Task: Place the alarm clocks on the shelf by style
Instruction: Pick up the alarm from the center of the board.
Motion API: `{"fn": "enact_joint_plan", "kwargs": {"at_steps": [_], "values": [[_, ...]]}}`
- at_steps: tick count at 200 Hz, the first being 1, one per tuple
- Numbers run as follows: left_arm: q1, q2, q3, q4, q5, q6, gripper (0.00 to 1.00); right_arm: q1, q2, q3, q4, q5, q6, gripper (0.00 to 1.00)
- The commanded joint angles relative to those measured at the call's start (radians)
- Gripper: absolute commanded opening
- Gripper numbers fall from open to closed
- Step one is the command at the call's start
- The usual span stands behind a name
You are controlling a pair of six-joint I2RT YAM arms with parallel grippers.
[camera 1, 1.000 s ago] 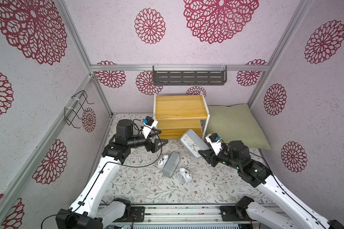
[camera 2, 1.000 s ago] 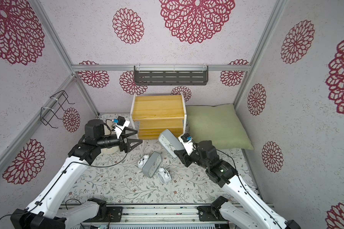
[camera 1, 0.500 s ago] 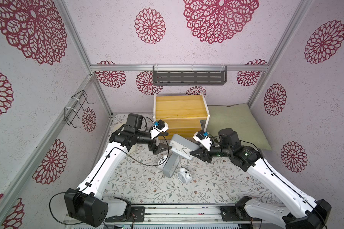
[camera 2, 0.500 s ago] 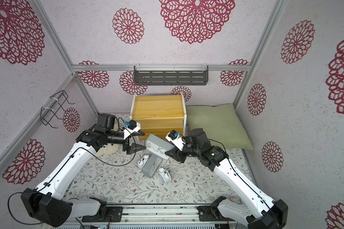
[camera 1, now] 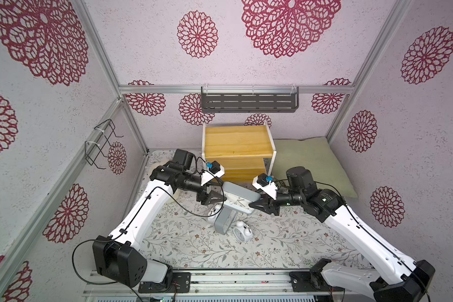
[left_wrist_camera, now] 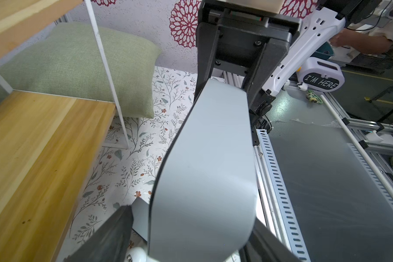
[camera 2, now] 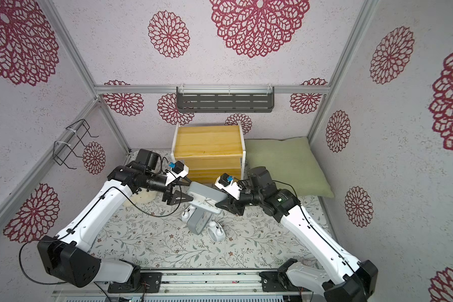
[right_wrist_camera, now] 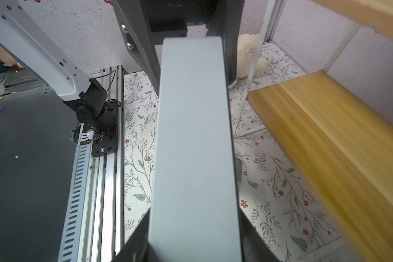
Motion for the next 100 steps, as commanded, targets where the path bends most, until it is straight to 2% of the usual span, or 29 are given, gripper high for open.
{"fn": "enact_joint_plan", "kwargs": {"at_steps": [1, 66, 86, 100], "values": [[-0.013, 0.021, 0.025, -0.052, 0.041, 0.035, 0.73, -0.001, -0.011, 0.056, 0.042, -0.045, -0.026, 0.17], [-0.034, 0.058, 0.047, -0.09, 0.057, 0.045, 0.67, -0.001, -0.011, 0.057, 0.048, -0.03, -0.026, 0.17], [-0.037, 0.066, 0.056, -0.113, 0.063, 0.059, 0.54, -0.001, -0.009, 0.056, 0.049, -0.021, -0.024, 0.18], [-0.039, 0.067, 0.063, -0.124, 0.065, 0.06, 0.39, -0.001, -0.008, 0.052, 0.053, -0.01, -0.02, 0.18]]}}
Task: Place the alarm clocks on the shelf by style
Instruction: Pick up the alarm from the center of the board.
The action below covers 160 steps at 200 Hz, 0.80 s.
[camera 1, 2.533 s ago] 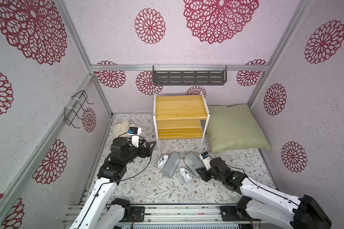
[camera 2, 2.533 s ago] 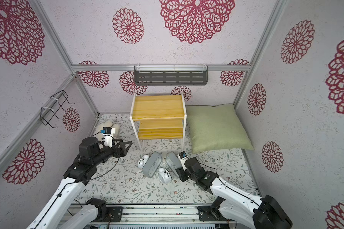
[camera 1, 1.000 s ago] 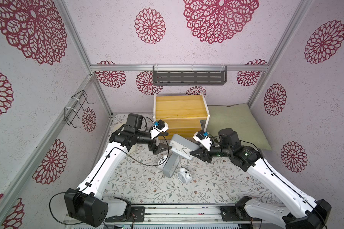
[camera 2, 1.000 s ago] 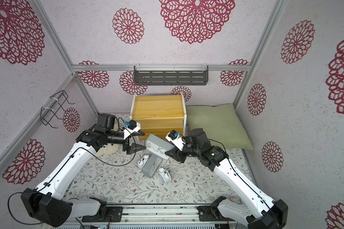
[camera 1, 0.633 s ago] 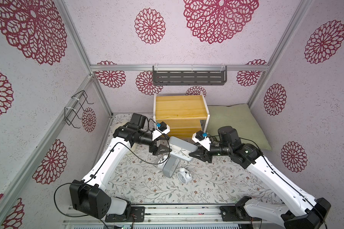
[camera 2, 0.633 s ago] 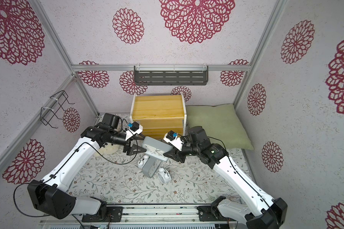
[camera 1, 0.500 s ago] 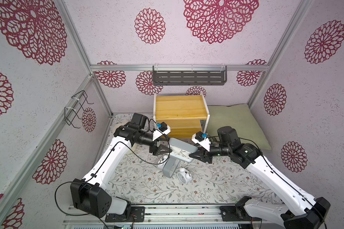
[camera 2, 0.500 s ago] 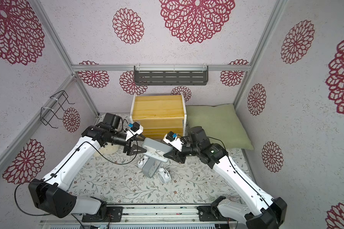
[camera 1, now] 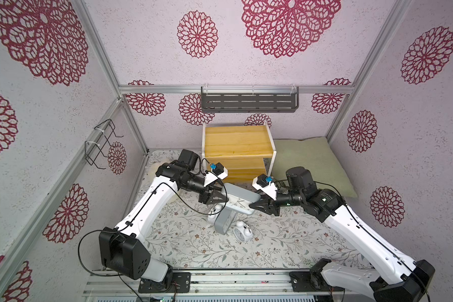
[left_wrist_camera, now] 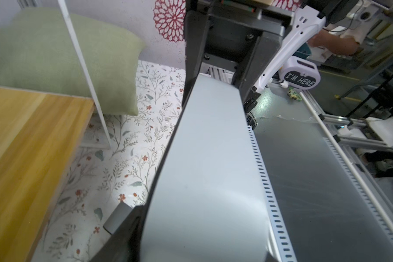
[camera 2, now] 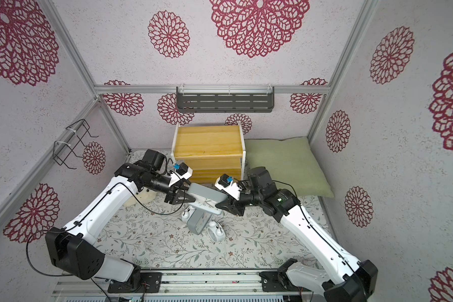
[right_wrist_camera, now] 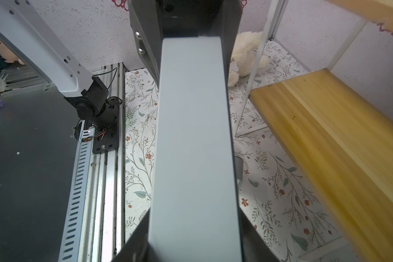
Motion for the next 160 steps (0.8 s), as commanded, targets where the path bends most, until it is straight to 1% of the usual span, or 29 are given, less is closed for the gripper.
{"fn": "enact_joint_plan", "kwargs": {"at_steps": [1, 21, 33, 46, 63, 78, 94, 108, 126, 138, 151, 160], "values": [[-0.012, 0.01, 0.032, -0.042, 0.031, 0.005, 0.38, -0.001, -0.007, 0.05, 0.064, -0.006, -0.013, 0.18], [-0.012, 0.012, 0.042, -0.056, 0.029, 0.002, 0.18, 0.0, -0.01, 0.039, 0.078, 0.019, -0.002, 0.2], [-0.012, 0.011, 0.048, -0.061, 0.024, -0.003, 0.11, -0.002, -0.016, 0.027, 0.095, 0.034, 0.007, 0.22], [-0.012, 0.007, 0.052, -0.062, 0.02, -0.015, 0.1, -0.003, -0.027, 0.013, 0.115, 0.047, 0.018, 0.28], [-0.012, 0.002, 0.052, -0.061, 0.017, -0.024, 0.1, -0.003, -0.042, -0.005, 0.143, 0.065, 0.032, 0.32], [-0.012, -0.007, 0.049, -0.061, 0.015, -0.026, 0.11, -0.003, -0.05, -0.013, 0.155, 0.073, 0.037, 0.31], [-0.012, -0.017, 0.045, -0.059, 0.01, -0.026, 0.14, -0.003, -0.057, -0.019, 0.167, 0.084, 0.041, 0.27], [-0.012, -0.026, 0.043, -0.06, 0.005, -0.026, 0.14, -0.006, -0.061, -0.019, 0.166, 0.087, 0.041, 0.26], [-0.012, -0.036, 0.039, -0.06, 0.005, -0.026, 0.11, -0.007, -0.063, -0.021, 0.165, 0.091, 0.043, 0.26], [-0.012, -0.041, 0.038, -0.059, 0.012, -0.028, 0.06, -0.006, -0.064, -0.022, 0.168, 0.101, 0.046, 0.27], [-0.012, -0.047, 0.036, -0.059, 0.021, -0.028, 0.04, -0.009, -0.063, -0.027, 0.178, 0.117, 0.055, 0.3], [-0.012, -0.052, 0.032, -0.058, 0.026, -0.028, 0.04, -0.009, -0.065, -0.031, 0.189, 0.126, 0.065, 0.36]]}}
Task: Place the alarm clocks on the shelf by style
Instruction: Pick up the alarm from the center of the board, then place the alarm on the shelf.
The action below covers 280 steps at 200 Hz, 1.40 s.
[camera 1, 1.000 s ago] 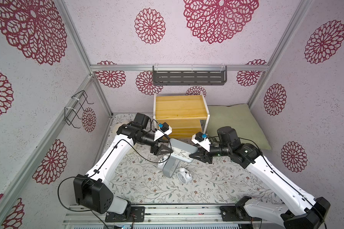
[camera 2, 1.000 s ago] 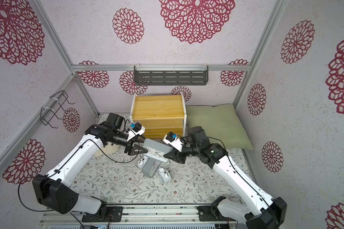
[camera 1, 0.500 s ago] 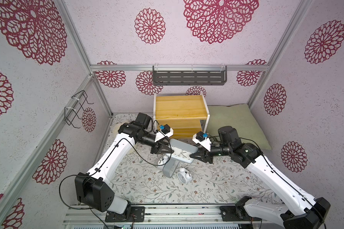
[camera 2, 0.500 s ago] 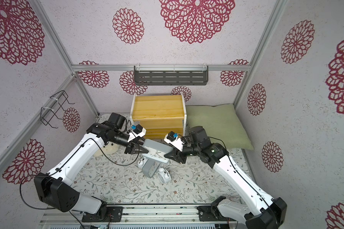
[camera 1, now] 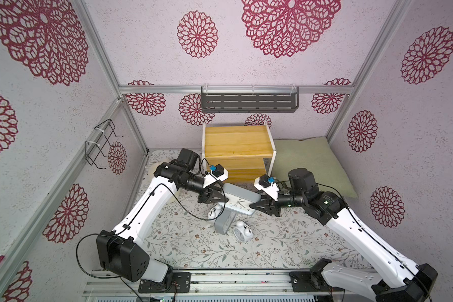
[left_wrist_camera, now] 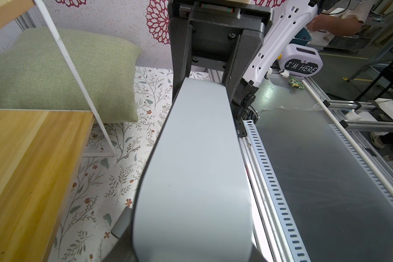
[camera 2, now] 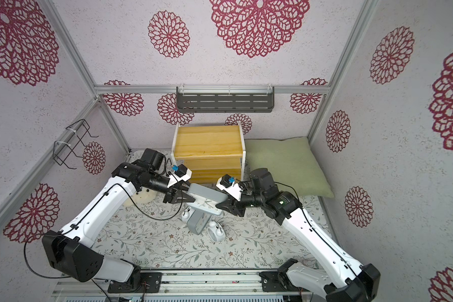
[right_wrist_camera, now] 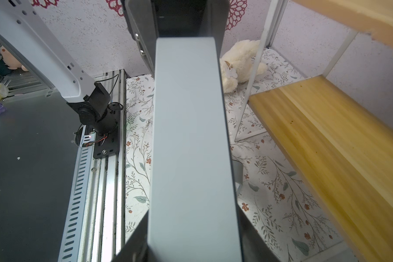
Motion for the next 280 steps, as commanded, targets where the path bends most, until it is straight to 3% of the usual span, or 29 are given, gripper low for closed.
{"fn": "enact_joint_plan", "kwargs": {"at_steps": [1, 29, 66, 167, 188, 228, 280], "values": [[-0.005, -0.03, 0.009, -0.03, 0.04, -0.096, 0.04, -0.004, -0.032, 0.004, 0.137, 0.131, 0.04, 0.38], [-0.004, -0.052, 0.001, 0.004, 0.017, -0.168, 0.03, -0.007, -0.054, -0.028, 0.202, 0.192, 0.079, 0.72], [0.0, -0.087, 0.007, 0.035, -0.158, -0.362, 0.03, -0.036, -0.108, -0.071, 0.284, 0.301, 0.129, 0.88], [0.036, -0.203, 0.116, -0.268, -0.777, -0.612, 0.06, -0.142, -0.135, -0.133, 0.353, 0.549, 0.224, 0.92], [0.079, -0.19, 0.144, -0.317, -0.906, -0.665, 0.06, -0.157, -0.114, -0.135, 0.363, 0.59, 0.244, 0.92], [0.196, -0.168, 0.17, -0.307, -0.973, -0.715, 0.07, -0.18, -0.073, -0.144, 0.413, 0.635, 0.269, 0.92], [0.249, -0.17, 0.118, -0.006, -0.94, -0.757, 0.08, -0.211, -0.015, -0.184, 0.565, 0.613, 0.293, 0.92]]}}
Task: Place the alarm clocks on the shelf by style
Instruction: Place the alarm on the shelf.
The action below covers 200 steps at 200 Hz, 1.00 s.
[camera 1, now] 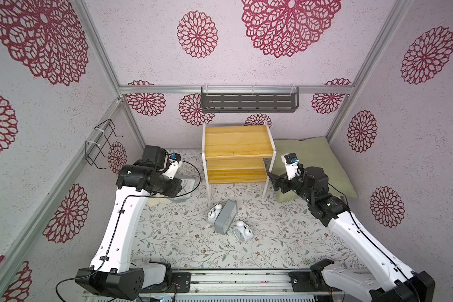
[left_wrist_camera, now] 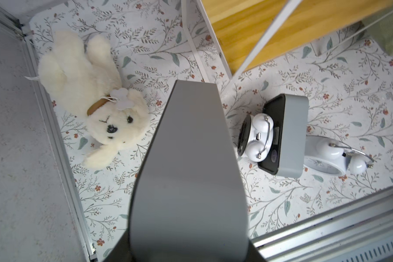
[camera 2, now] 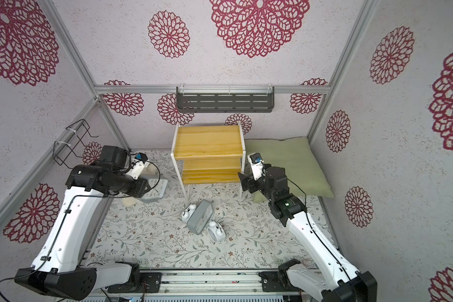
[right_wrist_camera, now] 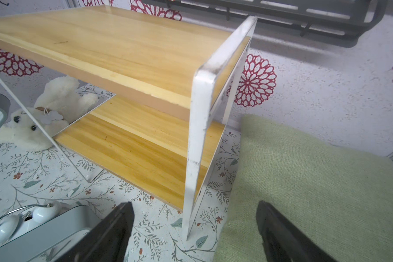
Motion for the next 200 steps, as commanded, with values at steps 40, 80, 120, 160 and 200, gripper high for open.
{"fn": "enact_joint_plan", "kwargs": {"at_steps": [40, 80, 120, 160, 200], "values": [[0.039, -0.036, -0.14, 0.498, 0.162, -0.08, 0.08, -0.031, 0.048, -0.067, 0.287, -0.009, 0.04, 0.91], [0.081, -0.089, -0.297, 0.77, 0.356, -0.106, 0.08, -0.045, 0.078, -0.1, 0.377, -0.037, 0.043, 0.87], [0.128, -0.091, -0.39, 0.917, 0.549, -0.089, 0.09, -0.055, 0.102, -0.133, 0.462, -0.084, 0.034, 0.76], [0.143, -0.053, -0.422, 0.967, 0.656, -0.012, 0.09, -0.055, 0.126, -0.16, 0.544, -0.113, 0.03, 0.69], [0.149, 0.004, -0.456, 1.059, 0.741, 0.057, 0.09, -0.055, 0.165, -0.162, 0.585, -0.108, 0.034, 0.55]]}}
